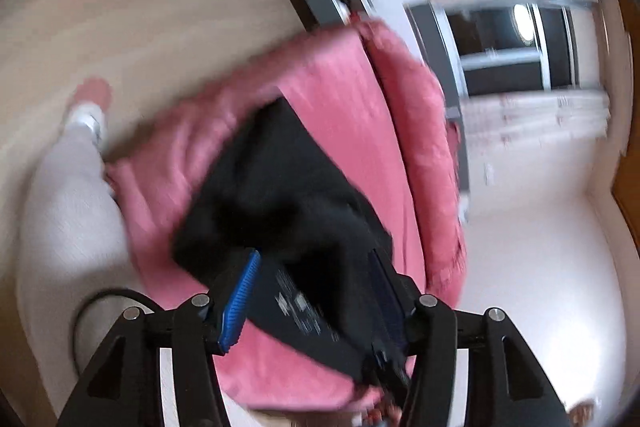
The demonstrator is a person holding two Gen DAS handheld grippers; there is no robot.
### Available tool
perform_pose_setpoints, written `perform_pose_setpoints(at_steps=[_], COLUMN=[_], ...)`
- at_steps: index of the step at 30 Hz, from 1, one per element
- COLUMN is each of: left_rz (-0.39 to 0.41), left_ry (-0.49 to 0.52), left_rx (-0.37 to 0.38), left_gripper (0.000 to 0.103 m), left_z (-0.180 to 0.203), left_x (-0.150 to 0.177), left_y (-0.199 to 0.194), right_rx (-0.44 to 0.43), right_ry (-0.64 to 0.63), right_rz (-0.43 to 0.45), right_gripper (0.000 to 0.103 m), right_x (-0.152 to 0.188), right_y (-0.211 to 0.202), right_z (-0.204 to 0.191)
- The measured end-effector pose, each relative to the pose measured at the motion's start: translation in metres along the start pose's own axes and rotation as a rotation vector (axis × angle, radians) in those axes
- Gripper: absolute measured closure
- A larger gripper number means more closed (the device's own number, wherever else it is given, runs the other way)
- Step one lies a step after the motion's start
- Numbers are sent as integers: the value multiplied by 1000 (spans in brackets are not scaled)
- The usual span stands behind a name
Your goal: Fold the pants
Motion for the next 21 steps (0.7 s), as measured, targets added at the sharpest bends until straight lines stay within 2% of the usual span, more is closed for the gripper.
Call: perform_pose_setpoints(at_steps=[4, 6, 7, 9, 12, 14, 16, 17, 19, 20, 21], left_rz=[-78, -55, -42, -29, -24, -46, -52, -51, -47, -40, -18], left_ry=[34, -2, -34, -106, -212, -226, -226, -215, -196, -177, -151], left_rx=[34, 19, 4, -9, -89, -126, -173, -185, -184, -164, -133], left_gripper=[44, 27, 25, 25, 26, 28, 49, 63, 72, 78, 80], left_z=[23, 25, 22, 17, 0, -8, -22, -25, -27, -23, -16], left_x=[14, 8, 3, -6, -14, -13, -10, -8, -6, -8, -13], left_y=[20, 28, 31, 38, 50, 59, 64, 66, 69, 67, 62], right_rx=[0, 3, 4, 11, 17, -1, -8, -4, -1, -2, -7], right_ry=[2, -1, -2, -4, 4, 30, 56, 64, 69, 66, 62], right_rz=[4, 8, 9, 15, 32, 52, 53, 47, 44, 51, 66], right_gripper=[92, 92, 92, 92, 92, 92, 92, 92, 92, 92, 93], right_x=[-1, -2, -2, -2, -3, -5, -6, -5, -5, -7, -10], right_y=[1, -1, -1, -3, -13, -21, -22, -21, -20, -22, -25], right_z=[-3, -4, -4, -4, -4, -2, 2, 4, 6, 5, 3])
Point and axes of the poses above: each gripper's, at about its wrist camera, not at the fingertips, and y roughly the way its jaws point, z to its right, x to its underside, the point moved 7 cm from there along y, roughly the way its jaws point, and after that the axes turned 5 degrees about -x, right-handed, at the moved point
